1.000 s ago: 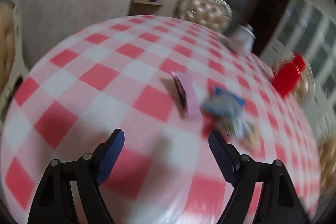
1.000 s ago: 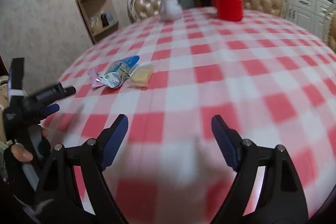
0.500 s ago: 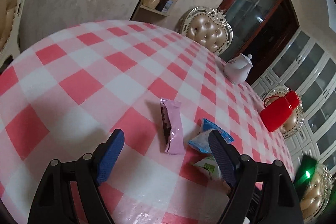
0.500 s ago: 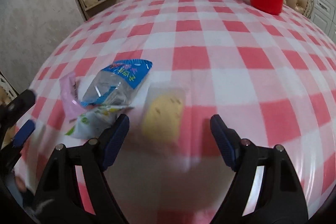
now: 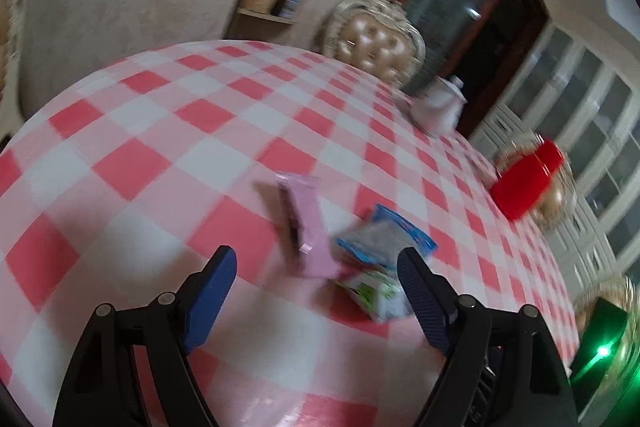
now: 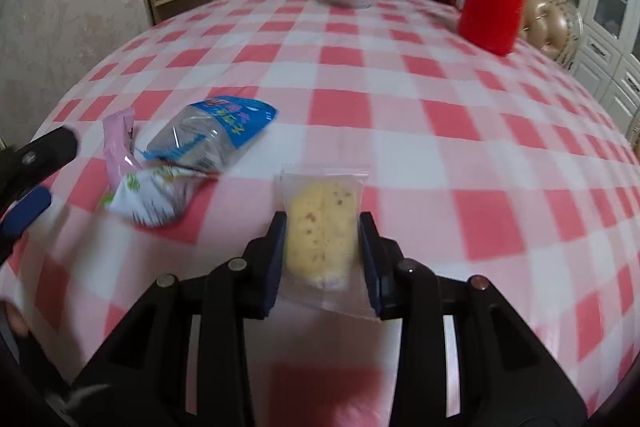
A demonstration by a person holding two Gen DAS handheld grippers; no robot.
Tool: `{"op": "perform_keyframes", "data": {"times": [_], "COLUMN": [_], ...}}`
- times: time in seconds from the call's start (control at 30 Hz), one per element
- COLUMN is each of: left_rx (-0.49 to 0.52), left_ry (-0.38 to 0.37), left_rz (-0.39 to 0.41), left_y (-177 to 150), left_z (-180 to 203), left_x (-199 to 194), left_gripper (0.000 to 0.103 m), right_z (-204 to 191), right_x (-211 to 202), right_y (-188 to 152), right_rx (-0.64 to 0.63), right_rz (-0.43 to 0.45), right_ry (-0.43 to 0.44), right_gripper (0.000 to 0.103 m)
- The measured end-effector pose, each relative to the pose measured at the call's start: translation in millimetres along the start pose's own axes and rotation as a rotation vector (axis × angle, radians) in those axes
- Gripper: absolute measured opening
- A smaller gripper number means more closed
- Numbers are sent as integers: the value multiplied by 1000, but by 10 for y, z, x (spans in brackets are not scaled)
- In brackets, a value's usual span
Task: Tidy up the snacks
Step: 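Grasp the white-and-green snack bag with the left gripper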
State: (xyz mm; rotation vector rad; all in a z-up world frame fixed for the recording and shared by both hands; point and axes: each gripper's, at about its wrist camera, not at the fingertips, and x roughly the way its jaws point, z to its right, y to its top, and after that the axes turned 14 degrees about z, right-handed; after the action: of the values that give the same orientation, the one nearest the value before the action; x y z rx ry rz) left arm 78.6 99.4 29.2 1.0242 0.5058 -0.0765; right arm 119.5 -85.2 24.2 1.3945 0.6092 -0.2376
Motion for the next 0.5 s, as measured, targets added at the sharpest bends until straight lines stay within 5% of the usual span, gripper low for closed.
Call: {"op": "perform_keyframes", "data": {"times": [0.13, 0.37, 0.5], "left_rx": [98, 302, 284], "left_ry": [-51, 73, 76], "left_rz": [-97, -156, -168], "left_y": [-173, -430, -377], "left_z": [280, 639, 604], "left_x": [128, 421, 541], "left_gripper": [83, 83, 80], "right_z": [180, 493, 529], "right_x": [-222, -446, -488], "right_y": [-108, -186, -247], "right_rx": [20, 114, 135], "right_rz": [10, 28, 16], "right_ry": [-13, 0, 27], "right_gripper": [39, 39, 39]}}
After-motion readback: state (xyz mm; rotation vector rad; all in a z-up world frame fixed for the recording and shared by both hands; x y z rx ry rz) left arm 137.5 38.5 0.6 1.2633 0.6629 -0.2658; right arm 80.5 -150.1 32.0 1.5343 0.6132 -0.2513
